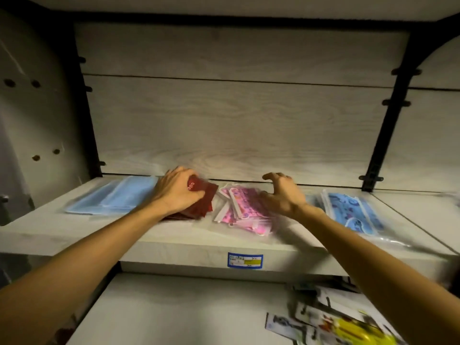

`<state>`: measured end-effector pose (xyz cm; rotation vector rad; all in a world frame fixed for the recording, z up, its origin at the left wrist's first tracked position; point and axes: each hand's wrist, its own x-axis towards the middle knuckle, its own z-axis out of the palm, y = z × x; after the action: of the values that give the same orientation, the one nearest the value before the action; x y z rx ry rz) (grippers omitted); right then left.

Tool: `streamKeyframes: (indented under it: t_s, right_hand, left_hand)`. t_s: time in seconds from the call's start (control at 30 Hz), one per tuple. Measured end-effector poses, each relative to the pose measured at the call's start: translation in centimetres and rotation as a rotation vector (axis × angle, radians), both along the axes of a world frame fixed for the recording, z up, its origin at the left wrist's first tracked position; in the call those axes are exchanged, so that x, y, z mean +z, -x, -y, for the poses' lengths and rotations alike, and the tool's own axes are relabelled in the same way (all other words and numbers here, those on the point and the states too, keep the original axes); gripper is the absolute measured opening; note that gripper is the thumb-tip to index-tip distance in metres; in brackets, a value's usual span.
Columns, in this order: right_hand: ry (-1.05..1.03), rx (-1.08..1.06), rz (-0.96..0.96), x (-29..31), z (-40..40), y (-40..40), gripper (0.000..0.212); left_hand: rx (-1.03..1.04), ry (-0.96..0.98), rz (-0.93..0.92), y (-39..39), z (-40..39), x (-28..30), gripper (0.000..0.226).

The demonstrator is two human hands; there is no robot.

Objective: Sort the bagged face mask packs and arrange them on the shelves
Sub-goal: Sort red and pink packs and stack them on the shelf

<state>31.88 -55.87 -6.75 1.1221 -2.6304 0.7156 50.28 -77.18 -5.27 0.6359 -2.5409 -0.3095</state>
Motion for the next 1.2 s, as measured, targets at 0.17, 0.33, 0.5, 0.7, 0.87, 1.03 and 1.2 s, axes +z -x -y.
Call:
streamKeyframes:
  t_s: [0.17,0.33,0.5,0.7,0.87,1.03,1.2]
  right_hand:
    - [0.017,-0.020,-0.226,0.3,-4.1,-1.4,0.049]
    - [-0.030,-0.004,-0.386,-0.1,-11.1,-2.6,0.051]
    - [0.095,-0.039,-0.606,-0.8,-22.5,-3.0,0.025]
    - [0.333,-0.193,-0.679,-2.2,-39.5,-1.7,0.017]
    - [0.201,-0.408,-0.467,-3.0,-51.7,3.1,0.030]
    - [0.081,-0.469,-0.303,-4.1,-59.3,7.5,0.062]
    - [-0.123,-0.510,-0.118,-3.9,-63.1,12.8,0.087]
  left_hand:
    - [-0.219,0.193,0.020,1.6,-5.0,-0.5,0.043]
    - [-0.401,0.276,-0.049,4.1,-11.7,-1.2,0.045]
    - [-0.547,0.272,-0.213,6.5,-21.0,-0.8,0.032]
    - [-0.763,0.199,-0.398,10.1,-37.1,-2.3,0.015]
    - [-0.906,0.343,-0.332,14.7,-50.4,-3.1,0.027]
    - [-0.732,0.335,-0.206,20.4,-57.4,-3.7,0.042]
    - [-0.545,0.188,0.105,26.6,-60.1,-3.2,0.083]
